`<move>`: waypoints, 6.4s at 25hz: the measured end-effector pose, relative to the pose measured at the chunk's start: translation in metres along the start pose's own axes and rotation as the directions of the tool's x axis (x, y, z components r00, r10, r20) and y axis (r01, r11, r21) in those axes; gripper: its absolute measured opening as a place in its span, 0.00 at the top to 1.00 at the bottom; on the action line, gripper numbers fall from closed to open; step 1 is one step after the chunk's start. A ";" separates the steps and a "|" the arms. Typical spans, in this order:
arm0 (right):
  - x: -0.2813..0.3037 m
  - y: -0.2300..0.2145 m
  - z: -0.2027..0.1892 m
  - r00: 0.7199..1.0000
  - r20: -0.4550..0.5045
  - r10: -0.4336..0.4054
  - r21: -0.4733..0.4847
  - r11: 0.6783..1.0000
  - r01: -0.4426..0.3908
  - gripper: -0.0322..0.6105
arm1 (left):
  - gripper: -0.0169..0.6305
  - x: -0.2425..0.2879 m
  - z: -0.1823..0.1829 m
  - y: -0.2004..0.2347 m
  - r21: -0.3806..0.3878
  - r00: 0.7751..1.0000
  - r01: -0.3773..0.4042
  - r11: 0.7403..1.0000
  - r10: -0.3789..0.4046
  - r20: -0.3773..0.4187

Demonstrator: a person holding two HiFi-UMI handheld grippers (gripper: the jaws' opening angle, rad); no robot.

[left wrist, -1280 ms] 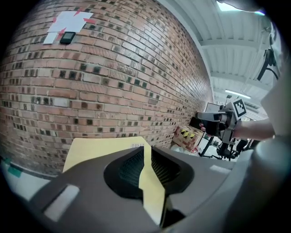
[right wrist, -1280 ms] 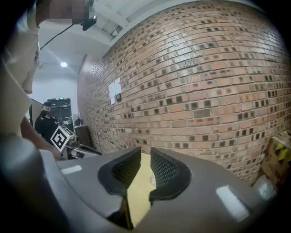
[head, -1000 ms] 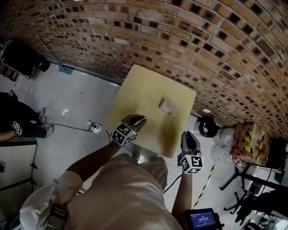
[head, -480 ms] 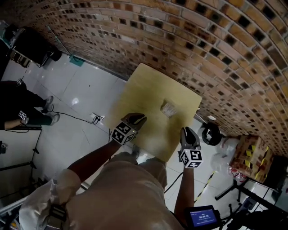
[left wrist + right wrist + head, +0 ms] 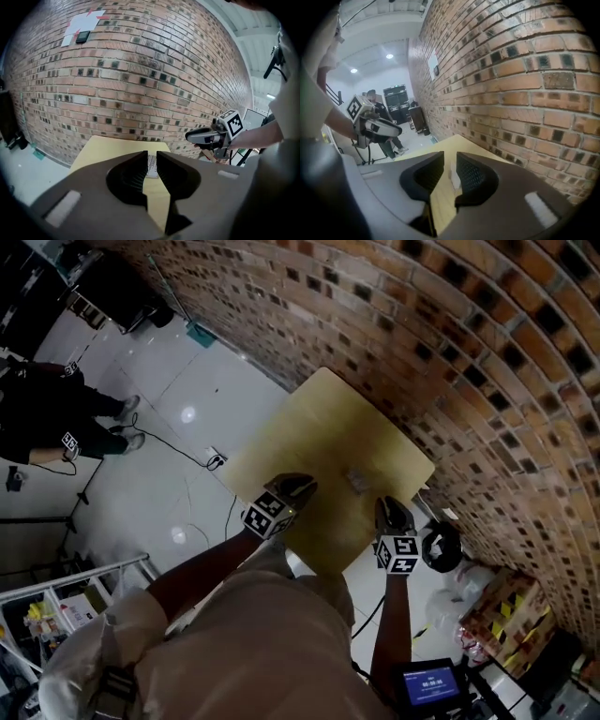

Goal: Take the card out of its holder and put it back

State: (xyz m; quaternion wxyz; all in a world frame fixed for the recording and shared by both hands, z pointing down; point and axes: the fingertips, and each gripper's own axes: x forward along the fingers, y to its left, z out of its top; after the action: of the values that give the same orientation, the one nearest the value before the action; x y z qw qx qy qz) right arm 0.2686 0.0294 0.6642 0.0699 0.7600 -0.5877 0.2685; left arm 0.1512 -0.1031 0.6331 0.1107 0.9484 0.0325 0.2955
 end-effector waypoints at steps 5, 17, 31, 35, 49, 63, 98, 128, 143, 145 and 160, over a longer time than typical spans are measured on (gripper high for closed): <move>0.036 -0.014 -0.025 0.992 -0.100 0.081 -0.053 0.995 -0.086 0.81 | 0.85 0.013 0.005 -0.002 -0.017 0.998 -0.061 0.998 0.061 0.011; 0.093 -0.028 -0.089 0.937 -0.298 0.182 -0.105 0.969 -0.222 0.79 | 0.85 0.012 0.004 -0.009 -0.078 0.979 -0.197 0.977 0.200 0.026; 0.127 -0.025 -0.113 0.908 -0.339 0.247 -0.086 0.953 -0.292 0.81 | 0.85 -0.004 -0.015 -0.022 -0.133 0.954 -0.298 0.945 0.301 -0.002; 0.128 -0.021 -0.115 0.909 -0.336 0.249 -0.099 0.950 -0.297 0.85 | 0.85 -0.010 -0.017 -0.025 -0.144 0.950 -0.309 0.940 0.313 0.006; 0.130 -0.023 -0.102 0.938 -0.273 0.215 -0.089 0.965 -0.247 0.93 | 0.86 -0.024 -0.013 -0.013 -0.129 0.947 -0.316 0.940 0.320 0.014; 0.113 -0.028 -0.068 0.957 -0.194 0.215 -0.099 0.966 -0.237 0.93 | 0.86 -0.020 -0.022 -0.018 -0.132 0.949 -0.311 0.941 0.316 0.016; -0.045 -0.137 0.046 0.995 0.095 -0.011 0.052 0.999 0.007 0.93 | 0.87 -0.046 -0.003 0.042 -0.254 0.905 -0.383 0.888 0.416 0.091; -0.042 -0.121 0.018 0.997 0.061 0.037 0.053 0.998 -0.041 0.93 | 0.93 -0.056 -0.031 0.021 -0.266 0.896 -0.406 0.874 0.438 0.071; -0.008 -0.107 0.027 0.993 0.043 0.109 0.013 0.994 -0.110 0.93 | 0.84 -0.063 -0.035 0.028 -0.305 0.870 -0.435 0.847 0.483 0.099; -0.009 -0.107 0.026 0.993 0.044 0.105 0.014 0.994 -0.106 0.93 | 0.84 -0.060 -0.038 0.026 -0.308 0.876 -0.425 0.851 0.472 0.095; 0.030 -0.078 0.051 0.978 0.020 0.206 -0.086 0.975 -0.204 0.93 | 0.84 -0.076 -0.030 0.034 -0.293 0.863 -0.445 0.846 0.492 0.111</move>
State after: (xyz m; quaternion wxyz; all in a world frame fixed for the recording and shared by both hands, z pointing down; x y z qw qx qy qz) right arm 0.3629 0.0053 0.6522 0.0650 0.6957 -0.6745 0.2385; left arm 0.0716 -0.1400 0.6225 0.1596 0.9277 -0.2496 0.2271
